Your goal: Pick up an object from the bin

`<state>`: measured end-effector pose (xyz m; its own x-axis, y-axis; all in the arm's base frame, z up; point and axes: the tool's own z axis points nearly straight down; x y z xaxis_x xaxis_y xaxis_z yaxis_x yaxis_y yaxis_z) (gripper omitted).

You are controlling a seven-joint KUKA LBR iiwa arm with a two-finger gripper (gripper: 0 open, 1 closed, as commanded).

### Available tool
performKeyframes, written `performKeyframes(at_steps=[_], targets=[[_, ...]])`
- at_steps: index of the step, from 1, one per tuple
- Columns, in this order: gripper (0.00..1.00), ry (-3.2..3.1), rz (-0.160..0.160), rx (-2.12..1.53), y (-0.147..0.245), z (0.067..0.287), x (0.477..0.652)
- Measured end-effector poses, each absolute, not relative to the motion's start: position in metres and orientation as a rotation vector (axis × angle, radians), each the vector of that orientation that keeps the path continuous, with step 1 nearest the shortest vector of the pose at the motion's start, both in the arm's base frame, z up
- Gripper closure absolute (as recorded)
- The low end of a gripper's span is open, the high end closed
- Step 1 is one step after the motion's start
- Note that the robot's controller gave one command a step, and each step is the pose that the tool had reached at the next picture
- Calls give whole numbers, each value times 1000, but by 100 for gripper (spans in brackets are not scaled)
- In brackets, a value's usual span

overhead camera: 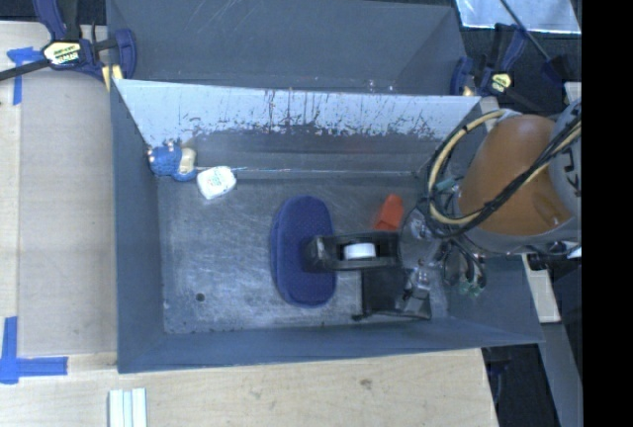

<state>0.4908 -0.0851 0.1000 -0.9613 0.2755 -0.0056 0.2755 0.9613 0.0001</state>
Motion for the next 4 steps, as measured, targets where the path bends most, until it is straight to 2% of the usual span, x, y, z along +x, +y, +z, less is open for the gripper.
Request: performKeyframes(at_steps=[1, 2, 3, 4], targets=[[0, 3063, 0, 704, -83, 69, 487], [0, 3063, -1, 700, -83, 69, 487], [100, 3062, -1, 699, -83, 70, 488], [100, 3053, 0, 694, -84, 155, 490]])
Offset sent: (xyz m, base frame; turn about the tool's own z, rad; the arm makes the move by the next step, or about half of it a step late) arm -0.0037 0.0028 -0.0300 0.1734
